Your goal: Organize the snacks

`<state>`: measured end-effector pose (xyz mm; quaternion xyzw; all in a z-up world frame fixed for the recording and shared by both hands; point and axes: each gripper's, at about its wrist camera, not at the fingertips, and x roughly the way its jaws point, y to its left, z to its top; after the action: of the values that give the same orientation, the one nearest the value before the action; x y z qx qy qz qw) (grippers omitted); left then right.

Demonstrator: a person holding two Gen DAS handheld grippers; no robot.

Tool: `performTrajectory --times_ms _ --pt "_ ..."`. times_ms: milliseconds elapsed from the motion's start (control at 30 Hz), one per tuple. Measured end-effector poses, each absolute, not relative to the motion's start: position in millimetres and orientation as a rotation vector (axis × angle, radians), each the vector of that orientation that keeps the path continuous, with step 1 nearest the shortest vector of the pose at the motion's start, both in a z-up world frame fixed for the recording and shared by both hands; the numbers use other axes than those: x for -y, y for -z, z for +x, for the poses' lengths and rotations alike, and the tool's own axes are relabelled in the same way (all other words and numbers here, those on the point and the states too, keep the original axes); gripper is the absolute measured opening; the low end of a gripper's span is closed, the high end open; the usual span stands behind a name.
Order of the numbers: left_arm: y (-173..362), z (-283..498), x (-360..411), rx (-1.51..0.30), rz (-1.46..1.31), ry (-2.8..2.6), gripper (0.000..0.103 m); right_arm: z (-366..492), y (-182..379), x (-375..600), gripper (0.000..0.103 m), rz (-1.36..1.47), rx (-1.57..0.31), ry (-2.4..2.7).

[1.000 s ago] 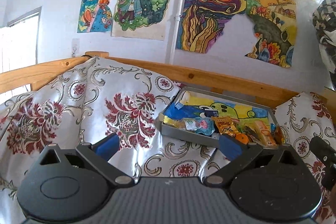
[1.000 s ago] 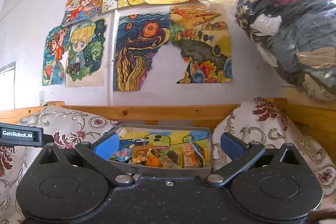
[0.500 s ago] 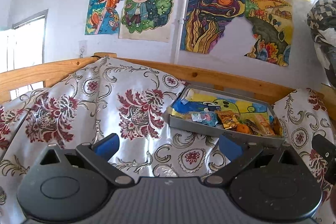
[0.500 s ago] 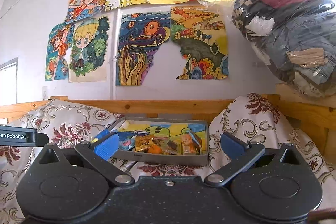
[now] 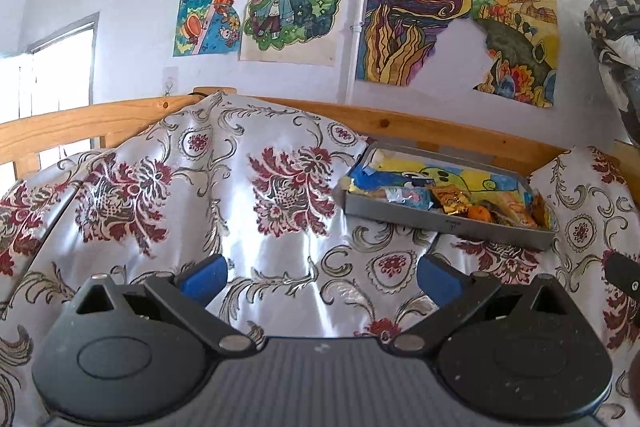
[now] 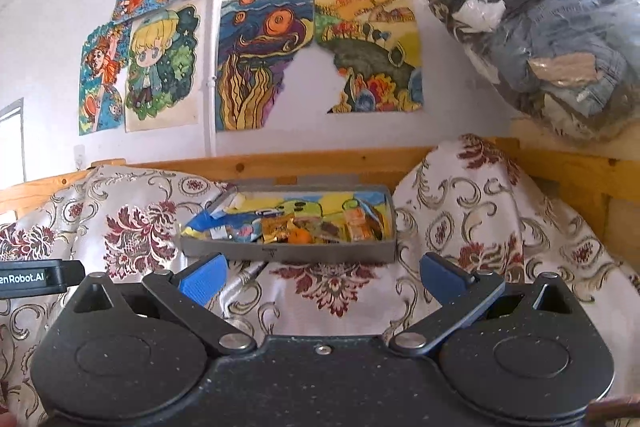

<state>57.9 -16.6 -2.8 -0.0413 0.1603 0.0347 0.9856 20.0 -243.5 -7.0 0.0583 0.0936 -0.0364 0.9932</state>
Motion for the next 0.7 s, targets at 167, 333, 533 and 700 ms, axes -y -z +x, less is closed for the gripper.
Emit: performTrajectory --times_ms 167,333,533,700 --pt "14.5 56.7 8.4 -0.327 -0.084 -0.066 0.102 21.1 14.9 236.0 0.102 0.122 -0.219 0.081" --pt "26.2 58.1 2.2 -0.318 -0.091 -0.056 0.102 26.0 23.2 228.2 0.102 0.124 -0.242 0.088" --pt "34.8 56.0 1.5 -0.277 -0.07 -0.021 0.102 29.0 32.6 221.1 0.102 0.108 -0.27 0.079" --pt "39.1 54.1 1.5 -0.277 -0.068 -0.006 0.102 29.9 37.7 214.8 0.102 0.086 -0.291 0.071"
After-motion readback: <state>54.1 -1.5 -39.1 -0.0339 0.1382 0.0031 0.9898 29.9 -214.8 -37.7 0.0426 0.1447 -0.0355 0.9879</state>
